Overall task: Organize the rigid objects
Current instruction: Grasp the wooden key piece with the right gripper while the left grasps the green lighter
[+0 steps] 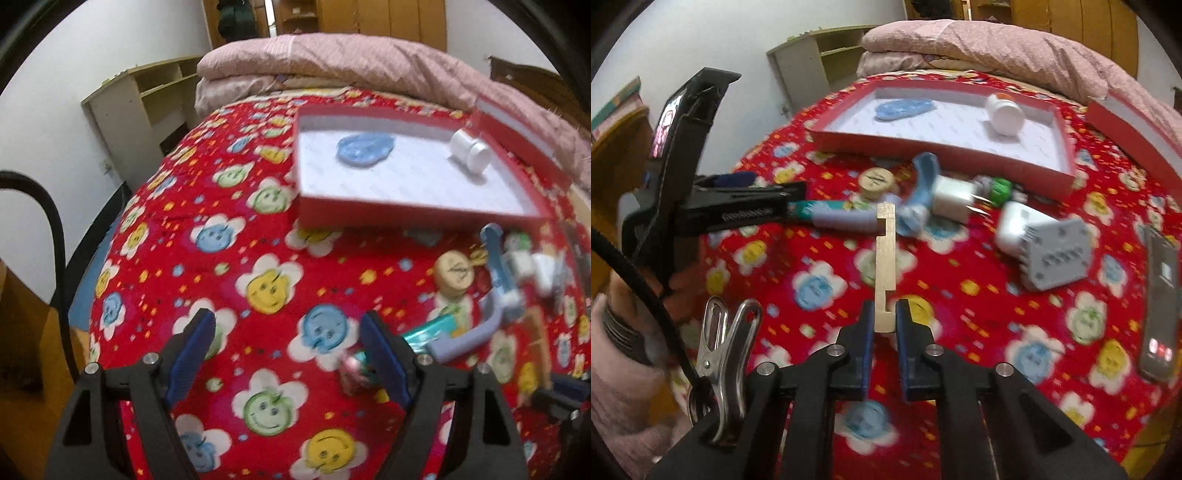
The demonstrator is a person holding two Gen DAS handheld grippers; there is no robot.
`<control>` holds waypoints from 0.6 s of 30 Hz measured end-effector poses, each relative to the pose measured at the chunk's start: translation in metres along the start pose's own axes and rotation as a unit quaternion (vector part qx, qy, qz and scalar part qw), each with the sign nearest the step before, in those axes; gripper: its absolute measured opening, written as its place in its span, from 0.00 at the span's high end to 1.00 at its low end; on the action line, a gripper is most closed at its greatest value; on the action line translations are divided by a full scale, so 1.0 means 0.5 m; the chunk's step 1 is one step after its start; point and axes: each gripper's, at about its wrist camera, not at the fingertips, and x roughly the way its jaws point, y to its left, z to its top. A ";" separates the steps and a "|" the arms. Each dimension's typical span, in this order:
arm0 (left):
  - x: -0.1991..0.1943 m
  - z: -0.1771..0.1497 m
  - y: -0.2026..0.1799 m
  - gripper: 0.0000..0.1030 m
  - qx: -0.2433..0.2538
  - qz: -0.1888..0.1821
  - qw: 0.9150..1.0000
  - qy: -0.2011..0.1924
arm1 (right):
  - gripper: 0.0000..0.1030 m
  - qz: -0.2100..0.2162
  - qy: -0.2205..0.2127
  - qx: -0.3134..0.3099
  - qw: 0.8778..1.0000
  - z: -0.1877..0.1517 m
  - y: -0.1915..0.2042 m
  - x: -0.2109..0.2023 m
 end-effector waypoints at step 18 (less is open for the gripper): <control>-0.098 -0.096 -0.030 0.19 0.009 -0.072 0.997 0.005 | 0.88 -0.016 -0.019 0.032 0.999 -0.040 -0.048 0.003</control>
